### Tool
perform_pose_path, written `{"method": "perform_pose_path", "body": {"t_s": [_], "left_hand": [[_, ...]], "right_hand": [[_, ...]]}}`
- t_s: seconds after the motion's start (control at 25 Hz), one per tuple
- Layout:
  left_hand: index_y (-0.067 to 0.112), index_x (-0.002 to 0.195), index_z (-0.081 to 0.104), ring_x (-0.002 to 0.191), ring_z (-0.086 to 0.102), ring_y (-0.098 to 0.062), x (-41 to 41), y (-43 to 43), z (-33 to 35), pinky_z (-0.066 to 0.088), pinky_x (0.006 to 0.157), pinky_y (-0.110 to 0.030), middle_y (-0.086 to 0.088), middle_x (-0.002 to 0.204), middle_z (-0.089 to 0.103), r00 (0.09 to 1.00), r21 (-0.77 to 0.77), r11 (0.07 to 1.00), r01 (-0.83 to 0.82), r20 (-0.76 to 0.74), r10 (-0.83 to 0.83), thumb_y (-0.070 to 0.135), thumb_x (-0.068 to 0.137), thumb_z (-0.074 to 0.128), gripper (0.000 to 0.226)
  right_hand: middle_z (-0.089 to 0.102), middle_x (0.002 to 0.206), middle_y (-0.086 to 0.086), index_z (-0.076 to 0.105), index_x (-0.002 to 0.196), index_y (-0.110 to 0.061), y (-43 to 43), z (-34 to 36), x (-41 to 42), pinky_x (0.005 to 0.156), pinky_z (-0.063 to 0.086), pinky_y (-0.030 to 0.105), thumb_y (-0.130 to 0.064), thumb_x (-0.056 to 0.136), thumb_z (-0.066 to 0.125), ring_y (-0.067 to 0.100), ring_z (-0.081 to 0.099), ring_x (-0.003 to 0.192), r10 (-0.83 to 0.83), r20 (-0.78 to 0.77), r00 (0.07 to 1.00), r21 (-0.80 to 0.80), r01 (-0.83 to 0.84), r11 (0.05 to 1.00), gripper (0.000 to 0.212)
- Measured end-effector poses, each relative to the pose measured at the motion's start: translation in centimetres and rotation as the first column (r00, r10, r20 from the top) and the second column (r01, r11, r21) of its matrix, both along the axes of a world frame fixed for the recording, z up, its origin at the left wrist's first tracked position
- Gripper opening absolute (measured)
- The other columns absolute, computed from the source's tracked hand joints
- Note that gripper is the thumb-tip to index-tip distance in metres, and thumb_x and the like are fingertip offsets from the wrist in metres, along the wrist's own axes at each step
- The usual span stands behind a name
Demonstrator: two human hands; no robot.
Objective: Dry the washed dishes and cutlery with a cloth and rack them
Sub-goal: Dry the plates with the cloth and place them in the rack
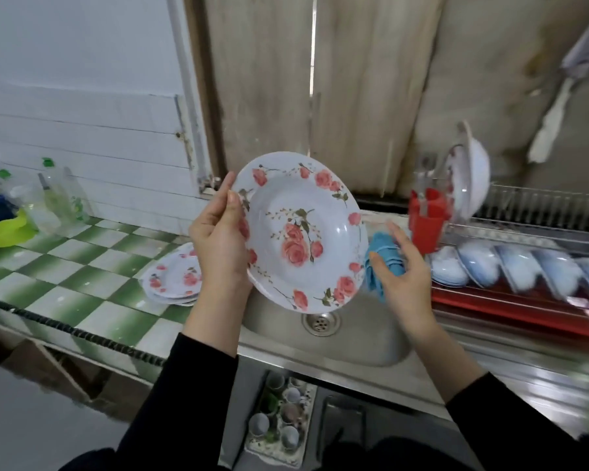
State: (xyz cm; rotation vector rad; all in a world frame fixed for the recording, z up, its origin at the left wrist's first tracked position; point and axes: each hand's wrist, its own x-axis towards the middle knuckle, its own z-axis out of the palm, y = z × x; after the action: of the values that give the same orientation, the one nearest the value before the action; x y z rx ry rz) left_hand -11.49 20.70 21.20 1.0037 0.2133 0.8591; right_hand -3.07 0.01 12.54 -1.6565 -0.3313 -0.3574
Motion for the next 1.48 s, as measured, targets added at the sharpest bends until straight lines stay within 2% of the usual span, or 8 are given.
{"method": "perform_pose_path", "body": {"t_s": [0.24,0.48,0.8,0.92,1.0,1.16,1.28,1.48], "left_hand": [[0.013,0.118,0.064,0.095,0.07,-0.015,1.5,-7.6,-0.6,0.056,0.074,-0.023,-0.002,0.107,0.071,0.998,-0.215,0.975,0.056,0.02,-0.053,0.005,0.099,0.048,0.026],[0.017,0.12,0.064,0.097,0.07,-0.014,2.6,-13.9,-3.9,0.058,0.082,-0.031,0.0,0.108,0.072,0.973,-0.327,0.921,0.213,-0.01,-0.229,0.012,0.102,0.044,0.027],[0.011,0.125,0.06,0.101,0.061,-0.015,4.8,-18.9,-5.4,0.047,0.08,-0.02,0.007,0.103,0.067,0.819,0.135,0.903,0.408,-0.49,-0.297,0.002,0.093,0.051,0.035],[0.014,0.14,0.048,0.127,0.046,-0.014,7.3,-20.3,-3.9,0.035,0.103,-0.027,0.003,0.138,0.051,0.838,0.397,0.803,0.445,-0.5,-0.217,0.009,0.095,0.05,0.045],[0.021,0.14,0.048,0.118,0.05,-0.01,9.7,-20.7,-2.3,0.04,0.1,-0.027,0.009,0.132,0.055,0.89,0.58,0.708,0.403,-0.429,-0.156,0.016,0.095,0.052,0.046],[0.019,0.147,0.038,0.141,0.032,-0.027,14.9,-21.7,1.0,0.027,0.116,-0.042,-0.005,0.155,0.033,0.965,0.94,0.235,0.246,-0.26,0.029,0.018,0.094,0.052,0.055],[0.019,0.153,0.023,0.149,0.006,-0.019,17.6,-22.1,2.5,0.015,0.12,-0.04,-0.001,0.162,0.01,0.963,0.965,-0.025,0.261,-0.259,0.072,0.025,0.097,0.051,0.063],[0.018,0.154,0.018,0.149,0.002,-0.017,20.4,-21.6,2.2,0.017,0.119,-0.044,0.002,0.163,0.005,0.957,0.943,-0.165,0.289,-0.28,0.074,0.034,0.097,0.051,0.067]], "right_hand": [[0.06,0.119,-0.02,0.047,0.135,-0.034,-9.7,2.4,-3.0,0.079,0.047,0.004,-0.011,0.089,0.066,-0.021,0.055,0.101,0.129,-0.089,0.988,0.07,-0.123,0.99,0.055],[0.054,0.123,-0.024,0.051,0.13,-0.037,-13.7,2.1,-4.8,0.093,0.054,0.031,0.001,0.079,0.074,-0.002,0.055,0.115,0.166,-0.094,0.982,0.149,-0.151,0.977,0.068],[0.058,0.121,-0.011,0.055,0.118,-0.042,-18.8,5.0,-5.5,0.079,0.059,0.03,0.007,0.079,0.065,0.011,0.058,0.114,-0.12,-0.056,0.991,0.093,0.125,0.988,0.064],[0.06,0.114,-0.022,0.059,0.115,-0.043,-20.3,6.7,-6.0,0.087,0.057,0.042,0.001,0.078,0.069,0.009,0.059,0.112,-0.219,-0.008,0.976,-0.045,0.218,0.975,0.059],[0.062,0.11,-0.023,0.059,0.118,-0.042,-20.5,7.8,-6.2,0.091,0.055,0.039,0.0,0.08,0.069,0.006,0.06,0.108,-0.271,0.026,0.962,-0.144,0.271,0.952,0.057],[0.065,0.106,-0.013,0.054,0.128,-0.046,-19.5,10.1,-6.4,0.083,0.055,0.039,-0.007,0.079,0.063,0.02,0.057,0.106,-0.372,0.189,0.909,-0.286,0.413,0.865,0.064],[0.059,0.106,-0.018,0.047,0.138,-0.044,-18.8,12.2,-5.5,0.073,0.046,0.029,-0.009,0.082,0.06,0.017,0.046,0.101,-0.453,0.316,0.834,-0.337,0.545,0.768,0.068],[0.055,0.132,-0.021,0.038,0.144,-0.044,-17.6,14.7,-2.2,0.069,0.046,0.033,-0.009,0.084,0.054,0.022,0.039,0.104,-0.512,0.474,0.717,-0.369,0.689,0.624,0.071]]}}
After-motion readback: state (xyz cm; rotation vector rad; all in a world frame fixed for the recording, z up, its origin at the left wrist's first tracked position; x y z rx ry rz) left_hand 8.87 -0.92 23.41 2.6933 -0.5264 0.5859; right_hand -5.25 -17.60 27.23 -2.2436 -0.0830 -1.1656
